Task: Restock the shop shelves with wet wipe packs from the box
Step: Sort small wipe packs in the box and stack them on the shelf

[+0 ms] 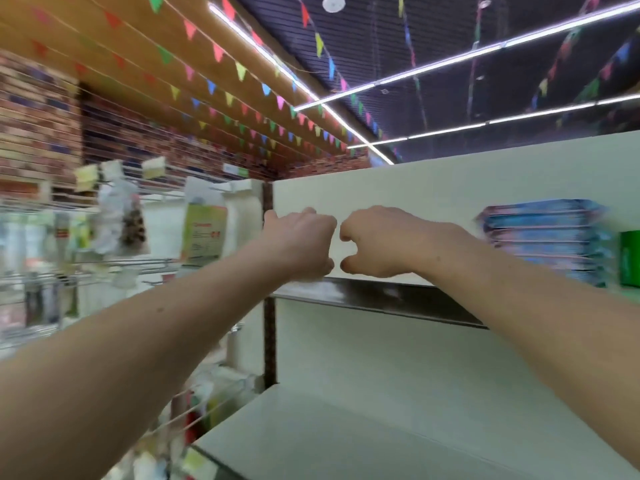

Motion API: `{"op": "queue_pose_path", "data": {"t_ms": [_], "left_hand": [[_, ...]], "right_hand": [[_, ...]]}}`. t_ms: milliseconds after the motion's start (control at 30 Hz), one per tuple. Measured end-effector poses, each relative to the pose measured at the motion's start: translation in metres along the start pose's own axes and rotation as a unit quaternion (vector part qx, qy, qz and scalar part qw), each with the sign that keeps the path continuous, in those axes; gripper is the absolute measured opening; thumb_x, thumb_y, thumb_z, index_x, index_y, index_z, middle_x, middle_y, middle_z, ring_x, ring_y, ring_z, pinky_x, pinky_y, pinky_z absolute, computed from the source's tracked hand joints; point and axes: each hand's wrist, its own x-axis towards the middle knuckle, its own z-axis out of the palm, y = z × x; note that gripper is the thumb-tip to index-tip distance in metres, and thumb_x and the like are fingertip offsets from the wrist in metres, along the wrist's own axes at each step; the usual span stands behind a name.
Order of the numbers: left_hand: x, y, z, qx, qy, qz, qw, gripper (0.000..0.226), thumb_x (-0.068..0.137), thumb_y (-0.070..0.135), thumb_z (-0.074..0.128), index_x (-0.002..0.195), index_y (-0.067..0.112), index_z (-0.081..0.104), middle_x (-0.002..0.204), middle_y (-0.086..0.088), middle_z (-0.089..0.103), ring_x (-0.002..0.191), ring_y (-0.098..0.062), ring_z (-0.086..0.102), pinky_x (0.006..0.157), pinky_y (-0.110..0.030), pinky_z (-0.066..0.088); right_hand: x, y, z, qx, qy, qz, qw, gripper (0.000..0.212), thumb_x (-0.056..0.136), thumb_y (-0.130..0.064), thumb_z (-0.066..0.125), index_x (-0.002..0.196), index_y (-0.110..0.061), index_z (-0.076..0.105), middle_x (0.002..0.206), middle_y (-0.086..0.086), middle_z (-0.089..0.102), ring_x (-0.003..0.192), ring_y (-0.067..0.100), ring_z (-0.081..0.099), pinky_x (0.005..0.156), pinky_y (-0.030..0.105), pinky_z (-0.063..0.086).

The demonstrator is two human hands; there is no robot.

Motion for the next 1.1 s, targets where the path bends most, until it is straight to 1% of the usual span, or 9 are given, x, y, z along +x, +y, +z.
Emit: {"op": "queue_pose_path", "data": {"t_ms": [200, 333, 400, 467, 533, 633, 733, 867, 1100], "left_hand": [[-0.058, -0.018, -0.010, 0.058, -0.032, -0.091, 0.994, 0.042, 0.087, 0.035, 0.061, 0.127, 0.028, 0.049, 0.118, 0.001, 0.056, 0.108, -0.022, 0.055, 0.076, -0.034, 0.036], [-0.106, -0.007, -0.015, 0.067, -0.079, -0.171, 0.980, 0.037, 0.087, 0.031, 0.062, 0.123, 0.028, 0.052, 0.111, 0.005, 0.057, 0.111, -0.023, 0.055, 0.095, -0.046, 0.038], [-0.134, 0.000, -0.017, 0.074, -0.105, -0.202, 0.971, 0.035, 0.087, 0.031, 0.062, 0.121, 0.028, 0.054, 0.116, 0.002, 0.059, 0.110, -0.025, 0.055, 0.094, -0.047, 0.039], [-0.163, 0.005, -0.017, 0.077, -0.136, -0.224, 0.962, 0.037, 0.088, 0.032, 0.061, 0.124, 0.029, 0.053, 0.119, 0.002, 0.058, 0.103, -0.022, 0.053, 0.080, -0.038, 0.044], [-0.193, 0.007, -0.018, 0.085, -0.172, -0.260, 0.946, 0.037, 0.088, 0.032, 0.062, 0.124, 0.026, 0.053, 0.115, 0.001, 0.060, 0.093, -0.020, 0.052, 0.063, -0.030, 0.034], [-0.244, 0.009, -0.023, 0.089, -0.208, -0.324, 0.919, 0.033, 0.085, 0.031, 0.064, 0.117, 0.024, 0.058, 0.106, 0.000, 0.064, 0.094, -0.024, 0.058, 0.078, -0.037, 0.040], [-0.300, 0.015, -0.032, 0.085, -0.243, -0.374, 0.891, 0.036, 0.084, 0.030, 0.067, 0.119, 0.025, 0.058, 0.109, 0.001, 0.063, 0.097, -0.024, 0.057, 0.092, -0.045, 0.043], [-0.379, 0.024, -0.050, 0.093, -0.282, -0.436, 0.850, 0.034, 0.086, 0.028, 0.067, 0.118, 0.018, 0.060, 0.107, -0.002, 0.065, 0.095, -0.023, 0.061, 0.072, -0.033, 0.047], [-0.522, 0.071, -0.100, 0.126, -0.325, -0.551, 0.758, 0.027, 0.086, 0.029, 0.065, 0.111, 0.020, 0.061, 0.092, 0.000, 0.061, 0.082, -0.018, 0.061, 0.063, -0.029, 0.047]], "right_hand": [[-0.012, -0.043, 0.007, 0.037, 0.017, -0.127, 0.991, 0.045, 0.090, -0.034, 0.061, 0.130, -0.014, 0.053, 0.123, 0.005, 0.061, 0.107, 0.025, 0.058, 0.089, 0.035, 0.050], [-0.033, -0.064, 0.018, 0.055, 0.009, -0.214, 0.975, 0.029, 0.088, -0.031, 0.063, 0.110, -0.013, 0.060, 0.108, 0.006, 0.065, 0.092, 0.024, 0.060, 0.076, 0.030, 0.049], [-0.046, -0.077, 0.025, 0.069, -0.003, -0.251, 0.965, 0.019, 0.087, -0.030, 0.064, 0.097, -0.015, 0.059, 0.093, 0.003, 0.062, 0.080, 0.022, 0.057, 0.068, 0.029, 0.046], [-0.061, -0.093, 0.033, 0.085, -0.020, -0.291, 0.953, 0.021, 0.086, -0.032, 0.066, 0.097, -0.016, 0.060, 0.099, 0.002, 0.062, 0.083, 0.022, 0.058, 0.071, 0.030, 0.049], [-0.081, -0.112, 0.039, 0.099, -0.040, -0.331, 0.938, 0.018, 0.086, -0.033, 0.066, 0.091, -0.016, 0.059, 0.102, 0.002, 0.062, 0.078, 0.022, 0.057, 0.067, 0.028, 0.046], [-0.117, -0.144, 0.042, 0.112, -0.053, -0.378, 0.918, 0.020, 0.088, -0.031, 0.065, 0.081, -0.016, 0.054, 0.075, -0.001, 0.055, 0.066, 0.018, 0.052, 0.054, 0.025, 0.038], [-0.155, -0.180, 0.044, 0.132, -0.080, -0.438, 0.886, 0.026, 0.088, -0.031, 0.065, 0.109, -0.016, 0.061, 0.100, 0.003, 0.065, 0.091, 0.023, 0.062, 0.073, 0.028, 0.049], [-0.216, -0.226, 0.038, 0.144, -0.113, -0.508, 0.842, 0.046, 0.091, -0.032, 0.063, 0.133, -0.016, 0.051, 0.118, 0.003, 0.062, 0.103, 0.023, 0.059, 0.086, 0.033, 0.050], [-0.344, -0.297, 0.018, 0.167, -0.139, -0.611, 0.761, 0.036, 0.091, -0.031, 0.062, 0.122, -0.014, 0.058, 0.116, 0.004, 0.062, 0.101, 0.024, 0.060, 0.083, 0.033, 0.053]]}}
